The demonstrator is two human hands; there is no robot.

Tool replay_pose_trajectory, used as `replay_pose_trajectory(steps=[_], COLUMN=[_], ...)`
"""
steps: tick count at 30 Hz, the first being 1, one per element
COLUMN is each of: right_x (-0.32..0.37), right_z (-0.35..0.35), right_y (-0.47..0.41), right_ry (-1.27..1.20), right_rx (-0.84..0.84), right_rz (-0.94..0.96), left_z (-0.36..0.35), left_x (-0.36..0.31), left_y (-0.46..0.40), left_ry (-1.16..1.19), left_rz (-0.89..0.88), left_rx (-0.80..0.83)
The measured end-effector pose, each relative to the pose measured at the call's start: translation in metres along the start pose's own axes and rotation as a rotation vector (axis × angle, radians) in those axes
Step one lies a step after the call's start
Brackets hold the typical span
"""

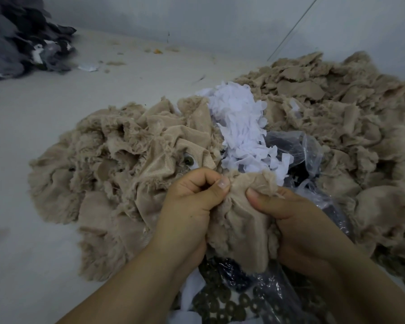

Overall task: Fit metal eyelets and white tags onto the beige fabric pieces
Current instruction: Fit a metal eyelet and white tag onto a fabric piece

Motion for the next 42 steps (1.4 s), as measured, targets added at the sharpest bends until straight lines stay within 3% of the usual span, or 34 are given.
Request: replay_pose_trajectory(steps=[11,13,16,18,27,31,36,42], right_x=[-0.003,0.000,0.010,0.016,0.022,0.038,0.040,0.037], right_z=[0.000,-0.003,-0.016,-0.012,0.007,0.007,-0.002,-0.005], right_y=[-0.002,0.002,0.011,0.008,0.000,0.007,0.012,0.016], right_ry=[-0.040,-0.083,-0.309,-0.345,0.251,0.841,0.833,0.988], right_rx=[0.015,0.073,0.296,0.276,-0.013,-0.185,-0.161,-0.182], right_rz=[-0.036,-0.091,-0.214,-0.183,0.088,0.397,0.576,0.626], left_z=[-0.003,0.000,0.003,0.002,-0.003,-0.005,-0.003,-0.003], left_x=[0.001,0.000,-0.001,-0.001,-0.001,0.000,0.000,-0.002], left_y=[0.002,0.001,0.000,0.000,0.000,0.002,0.001,0.001], left_ry=[0.015,0.014,0.012,0.034,0.044,-0.004,-0.092,-0.178], left_rz=[-0.006,-0.013,-0.005,0.011,0.032,0.027,-0.020,-0.081], left_rx=[0.030,0.004,-0.021,0.001,0.067,0.098,0.049,0.026])
Point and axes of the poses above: each hand's wrist, its own y-axis away from the middle knuckle, its own z-axis out of the back of the hand, x = y × z, the point moved 6 cm from there along -y, towards the middle knuckle, and after that the axes turned 15 degrees about -y, right-handed, at the moved point
